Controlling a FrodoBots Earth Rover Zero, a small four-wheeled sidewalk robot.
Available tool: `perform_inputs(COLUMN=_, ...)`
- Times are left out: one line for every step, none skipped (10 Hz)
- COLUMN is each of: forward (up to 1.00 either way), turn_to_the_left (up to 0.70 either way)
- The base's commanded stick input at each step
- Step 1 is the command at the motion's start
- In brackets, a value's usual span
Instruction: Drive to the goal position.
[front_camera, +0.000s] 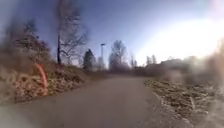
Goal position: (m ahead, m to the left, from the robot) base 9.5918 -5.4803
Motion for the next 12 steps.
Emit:
perform_inputs(forward=0.70, turn_to_the_left=0.00)
perform_inputs(forward=0.70, turn_to_the_left=0.00)
perform_inputs(forward=0.70, turn_to_the_left=0.00)
perform_inputs(forward=0.70, turn_to_the_left=0.00)
perform_inputs(forward=0.70, turn_to_the_left=0.00)
perform_inputs(forward=0.70, turn_to_the_left=0.00)
perform_inputs(forward=0.70, turn_to_the_left=0.00)
perform_inputs(forward=0.70, turn_to_the_left=0.00)
perform_inputs(forward=0.70, turn_to_the_left=0.00)
perform_inputs(forward=0.70, turn_to_the_left=0.00)
perform_inputs(forward=0.70, turn_to_the_left=0.00)
perform_inputs(forward=0.70, turn_to_the_left=0.00)
